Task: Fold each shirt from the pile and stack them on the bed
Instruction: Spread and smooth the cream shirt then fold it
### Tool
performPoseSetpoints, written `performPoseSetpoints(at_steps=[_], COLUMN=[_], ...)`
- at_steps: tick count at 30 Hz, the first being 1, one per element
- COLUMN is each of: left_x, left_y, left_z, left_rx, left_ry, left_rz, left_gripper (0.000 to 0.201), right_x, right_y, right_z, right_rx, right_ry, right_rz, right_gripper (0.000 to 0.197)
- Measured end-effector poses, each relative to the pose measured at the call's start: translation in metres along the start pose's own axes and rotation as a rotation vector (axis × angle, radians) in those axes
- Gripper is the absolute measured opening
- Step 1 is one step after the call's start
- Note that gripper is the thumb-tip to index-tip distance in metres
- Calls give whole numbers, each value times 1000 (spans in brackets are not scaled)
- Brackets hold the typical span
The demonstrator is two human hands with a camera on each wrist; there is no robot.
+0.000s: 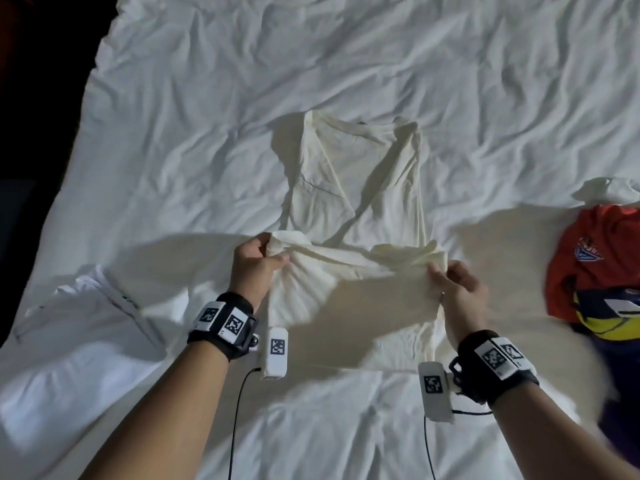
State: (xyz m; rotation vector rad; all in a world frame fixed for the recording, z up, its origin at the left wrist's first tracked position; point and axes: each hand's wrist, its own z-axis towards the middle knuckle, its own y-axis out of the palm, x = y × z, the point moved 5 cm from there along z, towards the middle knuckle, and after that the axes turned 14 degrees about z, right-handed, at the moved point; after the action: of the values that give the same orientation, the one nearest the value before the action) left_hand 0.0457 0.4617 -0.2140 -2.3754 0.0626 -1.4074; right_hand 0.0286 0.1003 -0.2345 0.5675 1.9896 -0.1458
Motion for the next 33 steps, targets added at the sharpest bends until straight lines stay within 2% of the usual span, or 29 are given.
performPoseSetpoints(at_steps=[2, 6, 9, 15, 18, 21, 24, 26, 28, 29, 31, 32, 33], left_x=[2, -22, -31, -26, -30, -41, -58, -69, -75, -73, -58, -47, -38], left_y=[0, 17, 24, 25, 22, 10, 8, 9, 4, 2, 12, 25, 44], left_z=[9, 23, 30, 34, 18, -14, -50, -63, -67, -67, -72, -77, -82], left_rx=[-1, -28, 6, 119, 166, 201, 114, 80, 143, 202, 266, 249, 189], left_ry=[3, -110, -76, 7, -17, -177, -216, -176, -136, -75, 114, 228, 356], left_rz=[-23, 85, 210, 228, 177, 216, 388, 472, 542, 632, 948, 1103, 1218], left_gripper=[27, 28, 26, 24, 31, 39, 33, 29, 29, 32, 49, 59, 66], right_x=[2, 12, 14, 15, 15, 16, 35, 46, 44, 38, 28, 27, 30], right_y=[-2, 0, 5, 10, 5, -6, -17, -21, -25, -24, -13, 1, 21], right_z=[9, 22, 28, 38, 29, -6, -41, -49, -47, -46, -50, -56, -65], right_rx=[-16, -7, -25, 12, 32, 37, 1, -21, 39, 93, 132, 68, -59], right_ry=[41, 57, -1, -55, -9, 53, 82, 88, 31, -36, -256, -370, -480], right_rz=[68, -34, -183, -273, -339, -550, -762, -817, -785, -781, -919, -1017, -1123], right_gripper=[2, 7, 9, 23, 34, 35, 32, 34, 28, 23, 41, 52, 60])
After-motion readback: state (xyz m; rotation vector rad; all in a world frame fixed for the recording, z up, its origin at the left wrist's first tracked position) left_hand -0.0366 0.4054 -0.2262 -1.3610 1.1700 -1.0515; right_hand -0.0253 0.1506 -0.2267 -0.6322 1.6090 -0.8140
